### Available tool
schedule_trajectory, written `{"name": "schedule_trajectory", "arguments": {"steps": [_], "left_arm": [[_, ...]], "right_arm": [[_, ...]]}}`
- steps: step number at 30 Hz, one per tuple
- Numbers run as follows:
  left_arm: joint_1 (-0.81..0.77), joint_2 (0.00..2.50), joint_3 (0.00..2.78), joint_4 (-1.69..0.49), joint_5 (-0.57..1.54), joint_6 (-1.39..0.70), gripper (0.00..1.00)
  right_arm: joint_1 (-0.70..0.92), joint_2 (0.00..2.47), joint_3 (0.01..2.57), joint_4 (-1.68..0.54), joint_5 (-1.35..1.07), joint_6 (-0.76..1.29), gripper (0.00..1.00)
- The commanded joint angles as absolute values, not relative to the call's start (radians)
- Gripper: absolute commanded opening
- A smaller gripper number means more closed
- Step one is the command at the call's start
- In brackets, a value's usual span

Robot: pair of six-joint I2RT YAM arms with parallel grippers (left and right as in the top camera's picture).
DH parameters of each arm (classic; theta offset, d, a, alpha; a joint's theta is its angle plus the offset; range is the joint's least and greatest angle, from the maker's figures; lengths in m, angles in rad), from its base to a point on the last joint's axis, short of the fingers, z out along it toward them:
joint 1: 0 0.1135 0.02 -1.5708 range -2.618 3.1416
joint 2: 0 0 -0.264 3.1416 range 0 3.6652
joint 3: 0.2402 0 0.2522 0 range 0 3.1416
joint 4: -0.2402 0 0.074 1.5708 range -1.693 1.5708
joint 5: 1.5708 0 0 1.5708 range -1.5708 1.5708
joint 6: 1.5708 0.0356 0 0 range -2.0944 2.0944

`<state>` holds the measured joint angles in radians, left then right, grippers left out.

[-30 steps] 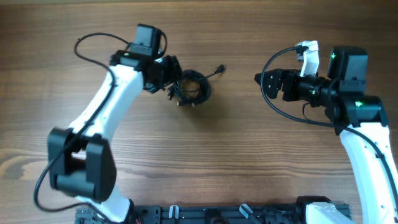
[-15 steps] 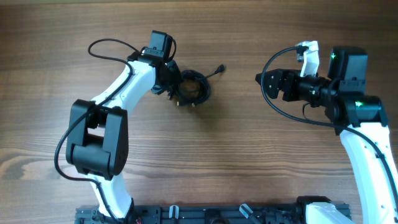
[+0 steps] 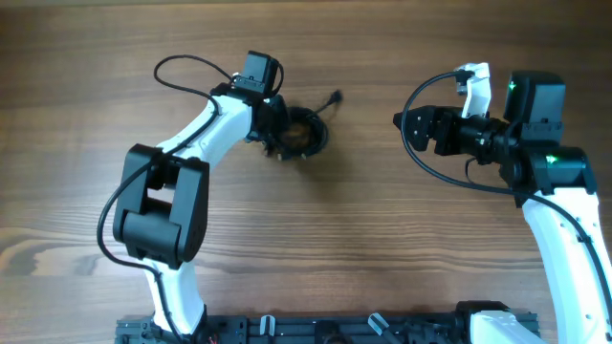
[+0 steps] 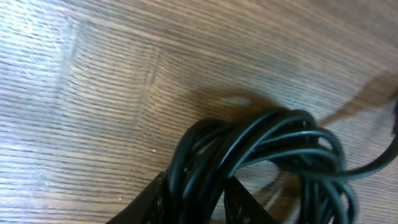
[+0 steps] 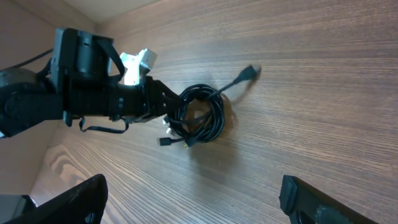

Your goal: Untangle cables

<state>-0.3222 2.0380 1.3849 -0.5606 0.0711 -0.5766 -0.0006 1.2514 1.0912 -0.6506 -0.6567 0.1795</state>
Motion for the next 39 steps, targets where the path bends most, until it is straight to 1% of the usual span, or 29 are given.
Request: {"name": "schedule_trajectory", "arguments": {"steps": [1,5,10,13,19,21,25,31,39], "left_arm": [[-0.329,2.063,1.393,-0.564,0.054,-0.553,0.17],[-0.329,2.063,1.393,-0.566,0.055,-0.553,0.04],[-0.324,2.013,1.398,-0.575,0.101,-0.553,0.04],[-0.309,1.947,1.401,-0.575,0.153,-0.502,0.04],[-0.292,1.766,1.401,-0.568,0.451,-0.205,0.04],[-0.292,1.72,1.401,-0.576,0.506,-0.156,0.04],[-0.291,1.671,1.401,-0.573,0.505,-0.156,0.04],[-0.291,1.663,1.401,-0.549,0.505,-0.121,0.04],[-0.295,1.663,1.401,-0.511,0.505,-0.052,0.04]], "right_arm": [[0.003,1.262,1.105,-0.653,-0.648,0.183,0.91],[0.003,1.264,1.105,-0.659,-0.648,0.183,0.91],[0.003,1.264,1.105,-0.666,-0.653,0.138,0.91],[0.003,1.264,1.105,-0.662,-0.652,0.131,0.91],[0.003,1.264,1.105,-0.612,-0.731,0.131,0.89],[0.003,1.264,1.105,-0.591,-0.765,0.131,0.88],[0.003,1.264,1.105,-0.57,-0.788,0.145,0.86],[0.004,1.264,1.105,-0.542,-0.818,0.164,0.83],[0.069,1.264,1.105,-0.482,-0.787,0.233,0.8]]}}
